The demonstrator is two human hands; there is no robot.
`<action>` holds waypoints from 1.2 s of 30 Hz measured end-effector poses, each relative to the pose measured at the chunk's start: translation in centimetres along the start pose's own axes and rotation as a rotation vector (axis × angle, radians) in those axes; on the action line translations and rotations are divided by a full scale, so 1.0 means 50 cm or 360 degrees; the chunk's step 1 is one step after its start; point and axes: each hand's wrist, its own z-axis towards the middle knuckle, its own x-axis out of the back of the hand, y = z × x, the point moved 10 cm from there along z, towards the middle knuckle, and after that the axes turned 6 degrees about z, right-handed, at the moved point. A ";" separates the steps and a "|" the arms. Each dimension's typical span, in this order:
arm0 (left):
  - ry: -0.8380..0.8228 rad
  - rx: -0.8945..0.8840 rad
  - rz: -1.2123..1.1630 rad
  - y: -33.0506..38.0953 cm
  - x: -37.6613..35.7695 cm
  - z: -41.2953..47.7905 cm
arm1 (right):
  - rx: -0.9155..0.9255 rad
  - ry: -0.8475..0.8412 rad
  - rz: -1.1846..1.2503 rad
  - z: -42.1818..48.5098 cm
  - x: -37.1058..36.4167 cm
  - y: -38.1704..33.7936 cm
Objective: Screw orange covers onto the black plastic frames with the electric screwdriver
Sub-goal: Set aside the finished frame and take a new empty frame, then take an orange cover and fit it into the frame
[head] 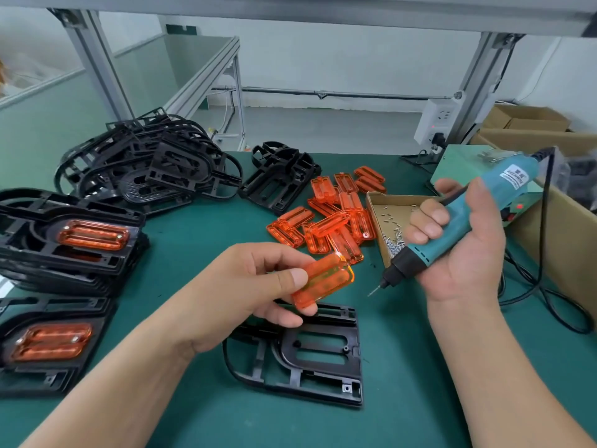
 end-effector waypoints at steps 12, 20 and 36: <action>-0.0032 0.0080 -0.0362 -0.014 0.012 0.003 | -0.0245 -0.0129 -0.0132 -0.018 -0.043 0.031; -0.0286 0.0054 -0.0664 -0.003 -0.009 -0.001 | -0.0369 -0.0209 -0.0219 -0.030 -0.063 0.052; -0.0554 -0.0258 -0.0754 0.029 -0.041 -0.012 | -0.0500 -0.0255 -0.0498 -0.048 -0.076 0.073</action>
